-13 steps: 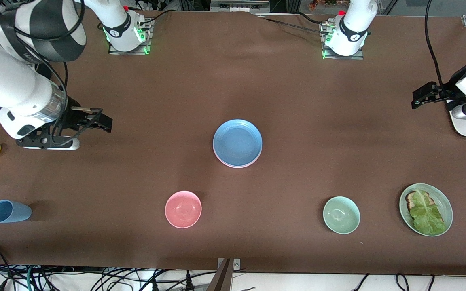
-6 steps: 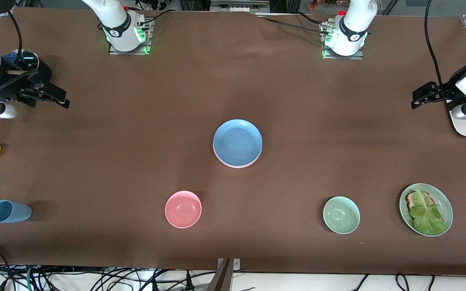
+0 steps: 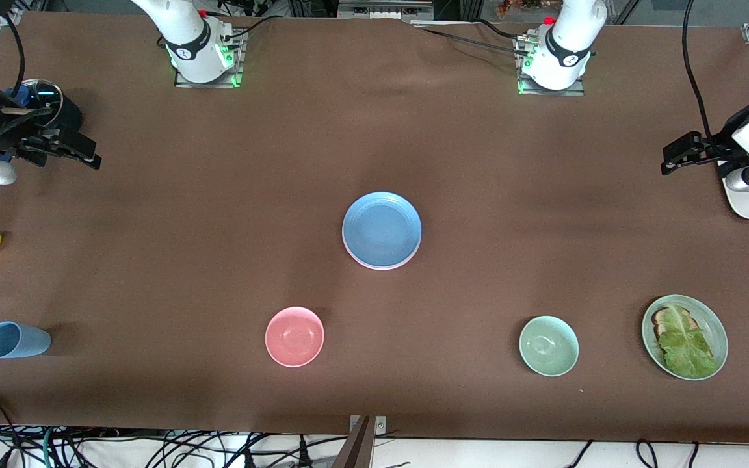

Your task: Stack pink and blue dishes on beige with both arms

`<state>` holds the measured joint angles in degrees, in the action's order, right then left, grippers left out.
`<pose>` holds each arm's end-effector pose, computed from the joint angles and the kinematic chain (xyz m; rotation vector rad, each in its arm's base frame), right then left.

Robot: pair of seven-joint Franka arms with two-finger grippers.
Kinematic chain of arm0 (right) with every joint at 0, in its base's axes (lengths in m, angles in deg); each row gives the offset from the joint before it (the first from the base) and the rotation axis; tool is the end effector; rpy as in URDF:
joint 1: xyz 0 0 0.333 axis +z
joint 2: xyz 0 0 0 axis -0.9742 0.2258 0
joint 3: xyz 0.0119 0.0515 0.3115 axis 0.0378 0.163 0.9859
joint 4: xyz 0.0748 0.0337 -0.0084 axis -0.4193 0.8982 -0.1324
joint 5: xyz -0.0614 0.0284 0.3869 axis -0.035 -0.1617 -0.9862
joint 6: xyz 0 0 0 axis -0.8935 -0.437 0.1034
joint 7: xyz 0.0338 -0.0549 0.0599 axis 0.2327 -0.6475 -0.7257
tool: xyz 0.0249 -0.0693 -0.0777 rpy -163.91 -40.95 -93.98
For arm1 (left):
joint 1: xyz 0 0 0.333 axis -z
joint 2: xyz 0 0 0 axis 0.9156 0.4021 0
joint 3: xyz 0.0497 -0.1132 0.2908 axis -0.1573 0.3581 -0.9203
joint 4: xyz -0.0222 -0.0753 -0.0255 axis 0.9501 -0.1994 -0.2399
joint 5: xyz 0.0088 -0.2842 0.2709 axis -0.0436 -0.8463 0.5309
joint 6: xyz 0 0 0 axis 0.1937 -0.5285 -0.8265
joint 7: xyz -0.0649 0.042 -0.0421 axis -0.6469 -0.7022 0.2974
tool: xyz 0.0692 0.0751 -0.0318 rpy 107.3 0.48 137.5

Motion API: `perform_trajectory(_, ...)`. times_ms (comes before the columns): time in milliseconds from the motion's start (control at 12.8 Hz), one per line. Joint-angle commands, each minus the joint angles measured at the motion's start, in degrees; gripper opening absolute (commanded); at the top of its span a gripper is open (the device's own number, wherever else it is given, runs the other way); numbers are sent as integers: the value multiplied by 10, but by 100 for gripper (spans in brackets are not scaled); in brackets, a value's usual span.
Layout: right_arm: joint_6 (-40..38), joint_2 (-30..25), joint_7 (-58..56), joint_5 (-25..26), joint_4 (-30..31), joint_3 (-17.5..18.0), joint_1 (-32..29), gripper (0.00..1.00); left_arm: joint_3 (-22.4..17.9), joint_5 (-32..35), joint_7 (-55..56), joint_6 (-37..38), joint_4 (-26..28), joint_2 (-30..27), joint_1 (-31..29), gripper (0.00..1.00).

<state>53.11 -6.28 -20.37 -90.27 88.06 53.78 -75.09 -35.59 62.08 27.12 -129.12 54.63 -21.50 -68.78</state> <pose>0.5687 0.0366 0.6073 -3.1056 0.0721 0.0707 0.5604 0.0051 0.5863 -3.1196 0.0608 0.1106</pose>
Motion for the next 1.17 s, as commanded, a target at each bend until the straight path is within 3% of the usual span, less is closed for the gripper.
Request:
perform_trajectory(0, 0, -8, -25, 32, 1, 3, -2, 100, -1, -6, -7, -2, 6, -7, 1, 100)
perform_trajectory(1093, -24, -5, -29, 30, -10, 1, -4, 100, -2, -6, -7, -2, 6, -7, 1, 100)
